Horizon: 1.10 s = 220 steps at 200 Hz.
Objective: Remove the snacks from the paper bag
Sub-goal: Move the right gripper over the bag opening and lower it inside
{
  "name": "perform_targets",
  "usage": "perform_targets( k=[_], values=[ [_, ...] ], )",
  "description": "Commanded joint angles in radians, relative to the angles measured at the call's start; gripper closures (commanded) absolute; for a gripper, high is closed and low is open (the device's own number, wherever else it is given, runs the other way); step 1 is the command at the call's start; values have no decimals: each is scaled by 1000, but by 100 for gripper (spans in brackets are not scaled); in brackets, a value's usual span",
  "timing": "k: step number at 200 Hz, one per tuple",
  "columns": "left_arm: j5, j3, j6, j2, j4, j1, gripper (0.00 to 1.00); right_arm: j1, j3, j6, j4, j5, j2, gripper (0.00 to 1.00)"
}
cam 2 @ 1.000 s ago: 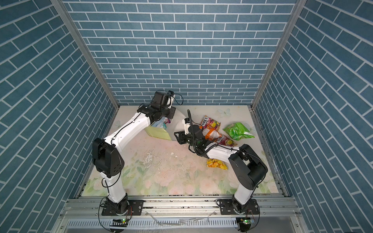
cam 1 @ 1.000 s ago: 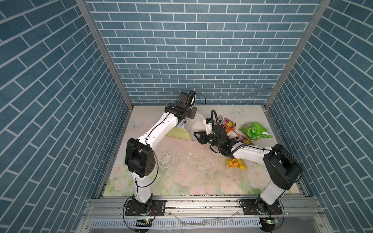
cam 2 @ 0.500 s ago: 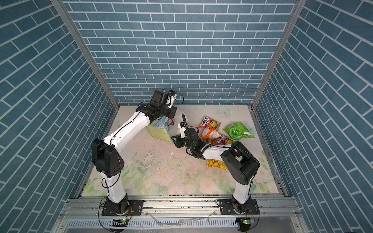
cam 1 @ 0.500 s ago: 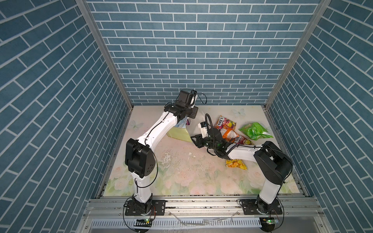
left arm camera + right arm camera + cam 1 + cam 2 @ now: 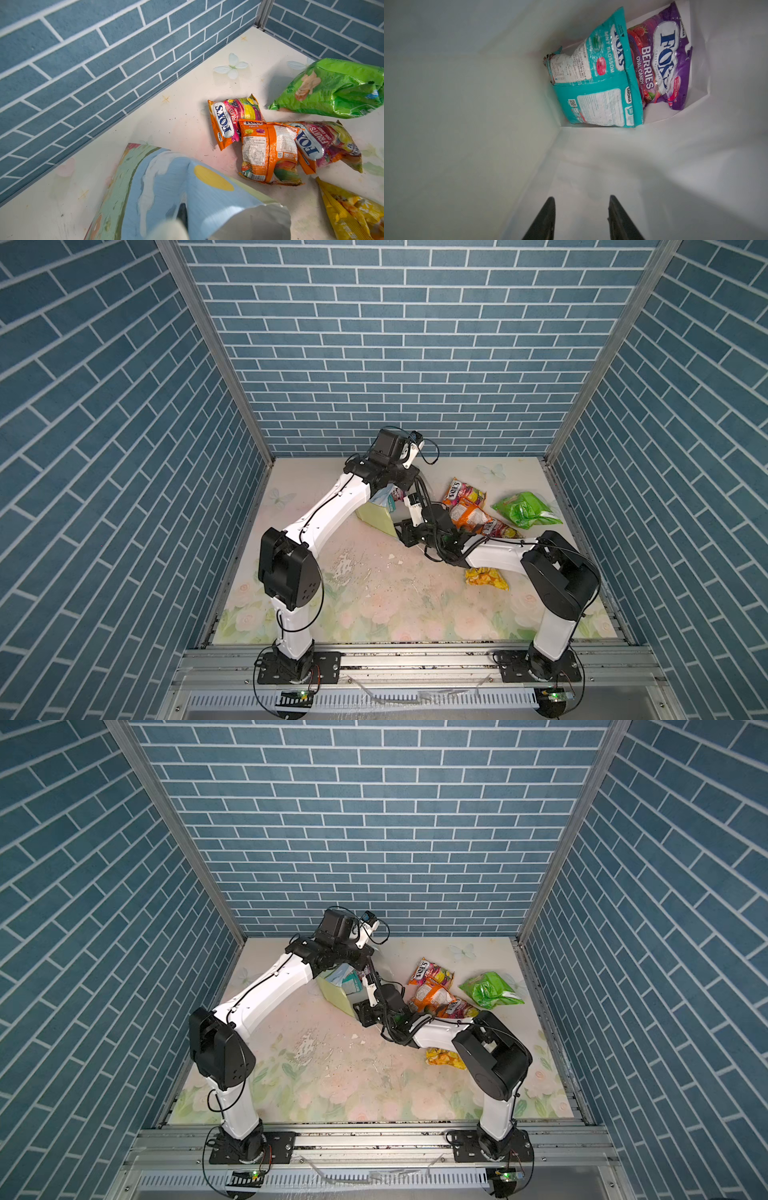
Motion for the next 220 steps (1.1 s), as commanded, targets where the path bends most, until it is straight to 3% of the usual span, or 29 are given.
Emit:
perform_targets(
  k=[1, 49, 187, 220],
  values=[
    [56, -25, 35, -62, 61, -13, 100, 4, 36, -30, -6, 24, 26, 56],
    [89, -48, 21, -68, 81, -14, 100, 2, 70, -20, 17, 24, 67, 44],
    [77, -33, 12, -85, 81, -18, 100, -36, 121, 43, 60, -22, 156, 40],
    [85, -31, 9, -87, 88, -19, 100, -39, 137, 44, 70, -39, 173, 31]
  ],
)
